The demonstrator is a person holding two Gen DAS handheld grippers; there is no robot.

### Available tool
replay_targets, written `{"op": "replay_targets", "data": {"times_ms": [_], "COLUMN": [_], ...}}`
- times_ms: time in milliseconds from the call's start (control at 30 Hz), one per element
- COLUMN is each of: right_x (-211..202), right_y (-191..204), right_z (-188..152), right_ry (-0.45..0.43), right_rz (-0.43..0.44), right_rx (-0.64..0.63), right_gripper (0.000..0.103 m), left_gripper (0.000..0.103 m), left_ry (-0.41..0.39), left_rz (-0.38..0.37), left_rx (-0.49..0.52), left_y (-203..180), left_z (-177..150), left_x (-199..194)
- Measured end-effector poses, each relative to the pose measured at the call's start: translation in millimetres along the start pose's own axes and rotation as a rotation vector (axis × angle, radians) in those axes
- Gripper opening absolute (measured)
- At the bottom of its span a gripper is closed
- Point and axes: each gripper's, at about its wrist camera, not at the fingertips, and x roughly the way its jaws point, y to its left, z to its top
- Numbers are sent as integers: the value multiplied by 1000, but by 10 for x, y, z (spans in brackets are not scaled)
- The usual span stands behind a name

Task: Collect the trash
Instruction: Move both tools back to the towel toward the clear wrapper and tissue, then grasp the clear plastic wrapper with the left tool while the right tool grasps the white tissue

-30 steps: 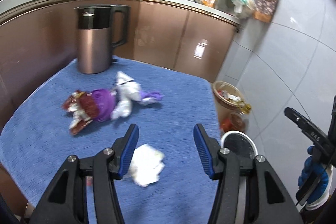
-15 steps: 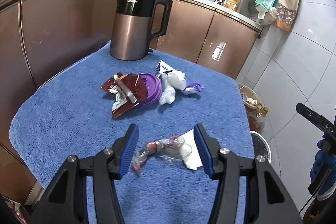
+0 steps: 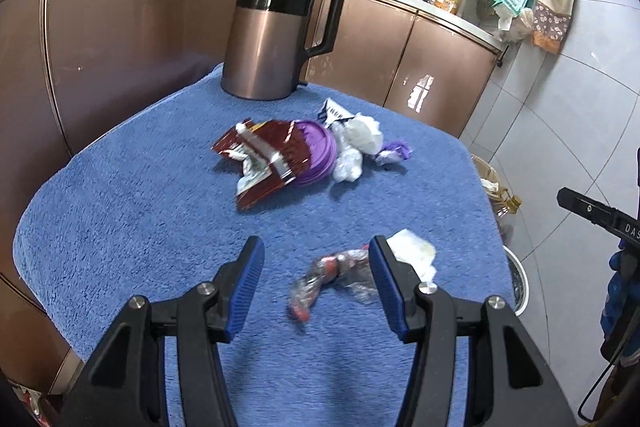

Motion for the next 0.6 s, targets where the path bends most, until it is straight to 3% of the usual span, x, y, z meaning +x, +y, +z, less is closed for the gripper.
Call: {"op": "replay_targets", "data": {"times_ms": [600], "right_x": [640], "right_y": [542], "right_z": [5], "right_ry": [151], "right_rz": [73], "right_rx": [-63], "right_gripper": [42], "left_gripper": [52], "left_ry": [42], "left_rz": [-45], "left_rx": [5], "left_y": [403], "left_z": [-114], "left_x": [169]}}
